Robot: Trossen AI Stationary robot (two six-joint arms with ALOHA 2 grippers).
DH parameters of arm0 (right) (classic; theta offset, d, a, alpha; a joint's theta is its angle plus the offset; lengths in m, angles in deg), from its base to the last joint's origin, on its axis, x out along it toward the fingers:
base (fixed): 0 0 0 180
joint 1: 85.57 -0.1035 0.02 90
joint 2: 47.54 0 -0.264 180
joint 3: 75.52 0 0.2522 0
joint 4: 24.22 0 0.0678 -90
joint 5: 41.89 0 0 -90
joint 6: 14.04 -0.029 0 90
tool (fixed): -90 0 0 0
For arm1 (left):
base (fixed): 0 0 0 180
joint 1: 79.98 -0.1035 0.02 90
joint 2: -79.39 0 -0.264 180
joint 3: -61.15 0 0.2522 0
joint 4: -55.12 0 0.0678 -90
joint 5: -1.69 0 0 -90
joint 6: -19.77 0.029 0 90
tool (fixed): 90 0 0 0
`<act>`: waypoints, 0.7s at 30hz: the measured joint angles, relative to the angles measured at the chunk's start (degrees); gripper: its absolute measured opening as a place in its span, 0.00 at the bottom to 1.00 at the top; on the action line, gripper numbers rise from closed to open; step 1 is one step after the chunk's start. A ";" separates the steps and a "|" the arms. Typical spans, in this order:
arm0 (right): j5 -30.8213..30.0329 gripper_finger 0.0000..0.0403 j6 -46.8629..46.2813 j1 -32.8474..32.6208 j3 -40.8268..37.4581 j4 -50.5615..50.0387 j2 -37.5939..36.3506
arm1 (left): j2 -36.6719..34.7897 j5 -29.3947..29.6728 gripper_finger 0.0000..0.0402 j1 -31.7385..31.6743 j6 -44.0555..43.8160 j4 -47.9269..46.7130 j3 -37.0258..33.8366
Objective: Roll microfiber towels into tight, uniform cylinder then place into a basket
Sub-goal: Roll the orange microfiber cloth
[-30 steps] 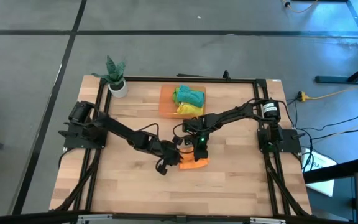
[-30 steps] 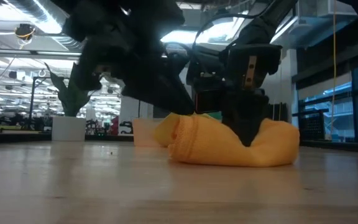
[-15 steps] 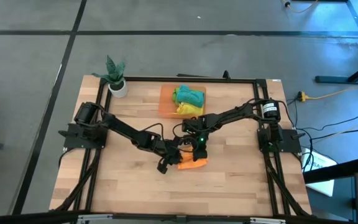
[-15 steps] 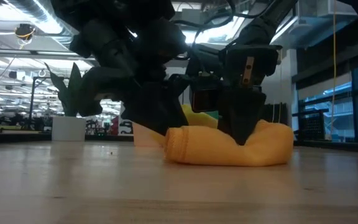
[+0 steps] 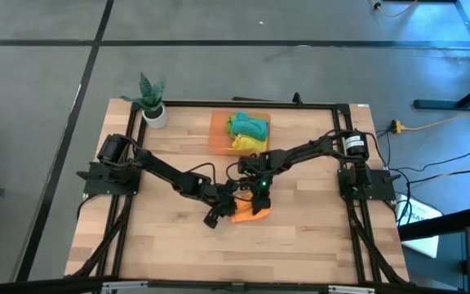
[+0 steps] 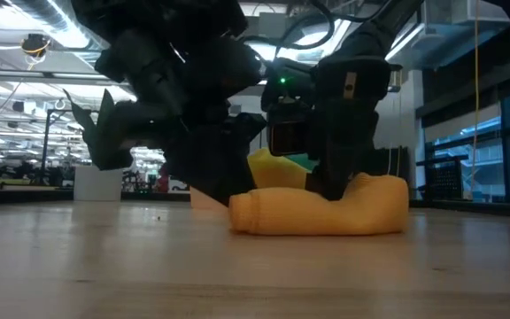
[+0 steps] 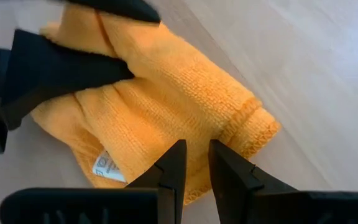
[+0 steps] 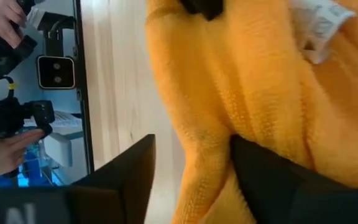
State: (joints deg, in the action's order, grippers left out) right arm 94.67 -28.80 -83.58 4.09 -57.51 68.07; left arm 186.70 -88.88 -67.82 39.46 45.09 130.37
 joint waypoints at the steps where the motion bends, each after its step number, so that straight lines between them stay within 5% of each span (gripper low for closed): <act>1: -0.05 0.54 -0.11 -0.17 0.06 0.29 -0.02 | 0.00 -0.03 0.15 -0.01 0.00 -0.45 -0.01; 5: 1.63 0.58 -1.90 -0.15 0.13 0.66 -0.06 | 0.00 -0.08 0.15 -0.05 0.00 -0.83 -0.02; 16: 19.36 0.58 -13.91 1.66 0.23 0.85 -0.06 | 0.02 -1.15 0.15 -0.48 0.14 -0.26 0.00; 21: 21.46 0.58 -15.10 2.22 0.71 0.55 -0.28 | 0.02 -1.17 0.15 -0.46 0.08 -0.37 0.00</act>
State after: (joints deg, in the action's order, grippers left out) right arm 116.13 -43.90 -81.36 4.81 -56.96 67.79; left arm 186.72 -90.05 -68.28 39.54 44.72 130.37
